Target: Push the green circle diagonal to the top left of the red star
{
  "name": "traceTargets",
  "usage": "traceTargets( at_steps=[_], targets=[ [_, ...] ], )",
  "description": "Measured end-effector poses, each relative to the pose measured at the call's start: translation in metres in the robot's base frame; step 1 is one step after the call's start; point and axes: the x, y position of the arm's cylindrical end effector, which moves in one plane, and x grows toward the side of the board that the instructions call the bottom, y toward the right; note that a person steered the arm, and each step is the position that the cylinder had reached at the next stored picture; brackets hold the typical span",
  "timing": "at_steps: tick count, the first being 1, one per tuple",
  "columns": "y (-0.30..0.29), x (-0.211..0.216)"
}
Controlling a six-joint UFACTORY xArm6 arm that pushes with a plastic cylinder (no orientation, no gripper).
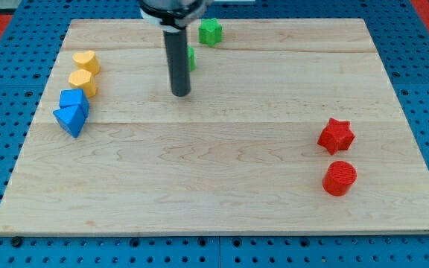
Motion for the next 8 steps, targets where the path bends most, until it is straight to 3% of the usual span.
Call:
traceTargets(
  at_steps=[1,3,4,5,6,7,8],
  targets=[
    [-0.046,-0.035],
    [0.007,-0.067],
    [0.004,-0.088],
    [0.070,-0.086],
    [0.129,-0.055],
    [0.166,-0.030],
    [0.173,-0.042]
  ],
)
